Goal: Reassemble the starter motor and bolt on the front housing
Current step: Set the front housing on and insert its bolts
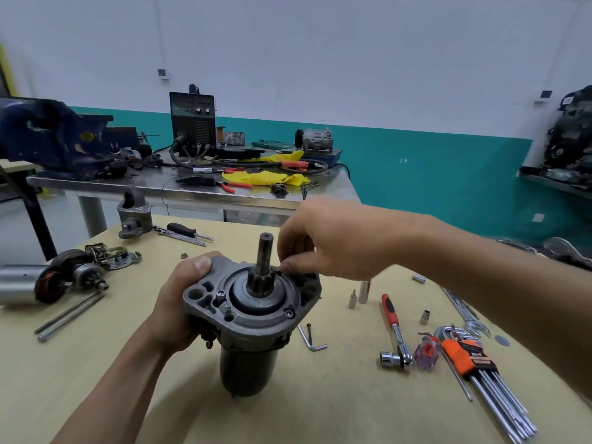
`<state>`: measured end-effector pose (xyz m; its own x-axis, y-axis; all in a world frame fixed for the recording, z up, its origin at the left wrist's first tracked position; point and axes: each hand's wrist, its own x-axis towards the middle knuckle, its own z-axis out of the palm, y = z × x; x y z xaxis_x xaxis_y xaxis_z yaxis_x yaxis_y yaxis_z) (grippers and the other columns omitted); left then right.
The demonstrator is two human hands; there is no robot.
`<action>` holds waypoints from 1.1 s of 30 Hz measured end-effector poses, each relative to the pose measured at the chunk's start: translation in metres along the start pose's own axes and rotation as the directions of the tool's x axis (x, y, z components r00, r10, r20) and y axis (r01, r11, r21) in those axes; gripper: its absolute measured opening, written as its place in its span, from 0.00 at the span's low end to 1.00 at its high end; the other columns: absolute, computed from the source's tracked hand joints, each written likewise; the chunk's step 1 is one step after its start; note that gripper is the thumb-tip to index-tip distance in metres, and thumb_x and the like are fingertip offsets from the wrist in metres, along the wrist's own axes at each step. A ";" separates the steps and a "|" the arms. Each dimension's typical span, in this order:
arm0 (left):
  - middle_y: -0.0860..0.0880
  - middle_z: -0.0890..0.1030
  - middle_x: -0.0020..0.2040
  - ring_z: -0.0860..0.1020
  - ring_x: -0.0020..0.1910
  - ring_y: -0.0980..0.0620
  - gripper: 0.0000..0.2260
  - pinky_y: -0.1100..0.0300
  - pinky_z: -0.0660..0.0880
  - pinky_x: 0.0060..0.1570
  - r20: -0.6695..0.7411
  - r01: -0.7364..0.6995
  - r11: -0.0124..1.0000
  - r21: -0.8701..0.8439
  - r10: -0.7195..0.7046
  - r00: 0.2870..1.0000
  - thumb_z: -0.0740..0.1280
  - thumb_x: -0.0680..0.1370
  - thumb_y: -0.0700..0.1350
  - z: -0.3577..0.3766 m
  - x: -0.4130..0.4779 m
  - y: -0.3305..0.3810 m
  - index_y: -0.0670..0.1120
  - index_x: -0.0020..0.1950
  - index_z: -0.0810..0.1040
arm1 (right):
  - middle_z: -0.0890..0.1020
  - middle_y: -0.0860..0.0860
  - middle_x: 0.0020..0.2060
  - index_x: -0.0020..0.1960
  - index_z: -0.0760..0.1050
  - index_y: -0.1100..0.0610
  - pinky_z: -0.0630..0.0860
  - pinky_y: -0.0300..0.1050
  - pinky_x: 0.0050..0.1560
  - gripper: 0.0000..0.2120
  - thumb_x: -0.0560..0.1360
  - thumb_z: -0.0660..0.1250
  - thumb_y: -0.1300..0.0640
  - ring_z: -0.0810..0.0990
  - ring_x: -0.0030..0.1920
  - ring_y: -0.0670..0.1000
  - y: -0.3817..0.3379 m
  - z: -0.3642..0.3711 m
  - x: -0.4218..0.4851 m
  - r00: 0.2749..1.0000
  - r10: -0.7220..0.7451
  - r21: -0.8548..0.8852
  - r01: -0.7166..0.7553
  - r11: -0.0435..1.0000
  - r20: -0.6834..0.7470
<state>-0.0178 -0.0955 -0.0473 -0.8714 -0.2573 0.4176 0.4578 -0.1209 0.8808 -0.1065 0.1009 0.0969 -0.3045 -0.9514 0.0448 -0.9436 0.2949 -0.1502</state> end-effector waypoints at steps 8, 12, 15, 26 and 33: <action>0.44 0.74 0.27 0.71 0.24 0.47 0.16 0.60 0.69 0.26 0.056 -0.125 0.981 0.151 0.118 0.991 0.62 0.71 0.54 0.013 -0.002 0.006 0.44 0.34 0.80 | 0.81 0.39 0.42 0.52 0.81 0.51 0.76 0.30 0.43 0.06 0.79 0.67 0.53 0.79 0.44 0.40 0.005 -0.013 -0.035 0.981 -0.050 0.025 0.056 0.998 -0.188; 0.38 0.71 0.27 0.65 0.22 0.34 0.16 0.43 0.62 0.20 0.052 -0.095 0.980 0.175 0.088 0.995 0.64 0.71 0.56 0.014 -0.004 0.008 0.43 0.36 0.80 | 0.82 0.39 0.41 0.51 0.81 0.51 0.73 0.26 0.44 0.04 0.78 0.68 0.53 0.79 0.44 0.37 0.003 -0.014 -0.039 0.973 -0.068 0.073 0.086 0.994 -0.220; 0.39 0.71 0.27 0.66 0.22 0.38 0.16 0.44 0.62 0.21 0.075 -0.105 0.974 0.201 0.091 0.993 0.64 0.72 0.55 0.016 -0.005 0.008 0.43 0.37 0.80 | 0.82 0.40 0.41 0.52 0.81 0.51 0.72 0.25 0.42 0.05 0.78 0.68 0.54 0.79 0.43 0.37 0.001 -0.002 -0.039 0.986 -0.067 0.055 0.076 0.996 -0.153; 0.39 0.71 0.27 0.68 0.23 0.38 0.16 0.46 0.66 0.23 0.093 -0.100 0.971 0.216 0.081 0.992 0.64 0.72 0.55 0.020 -0.004 0.009 0.42 0.37 0.79 | 0.82 0.39 0.40 0.51 0.82 0.52 0.75 0.29 0.43 0.04 0.77 0.69 0.56 0.81 0.43 0.38 0.003 0.009 -0.038 0.977 -0.076 0.104 0.099 0.990 -0.201; 0.39 0.72 0.27 0.68 0.24 0.42 0.18 0.44 0.64 0.23 0.086 -0.099 0.969 0.225 0.082 0.993 0.64 0.71 0.55 0.019 -0.004 0.008 0.39 0.37 0.78 | 0.82 0.39 0.40 0.51 0.83 0.51 0.76 0.29 0.43 0.05 0.78 0.69 0.56 0.81 0.44 0.39 0.006 0.010 -0.038 0.985 -0.072 0.105 0.089 0.990 -0.158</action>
<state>-0.0141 -0.0773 -0.0379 -0.8430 -0.1830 0.5058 0.4904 0.1245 0.8625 -0.0989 0.1376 0.0846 -0.2522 -0.9444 0.2110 -0.9483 0.1978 -0.2481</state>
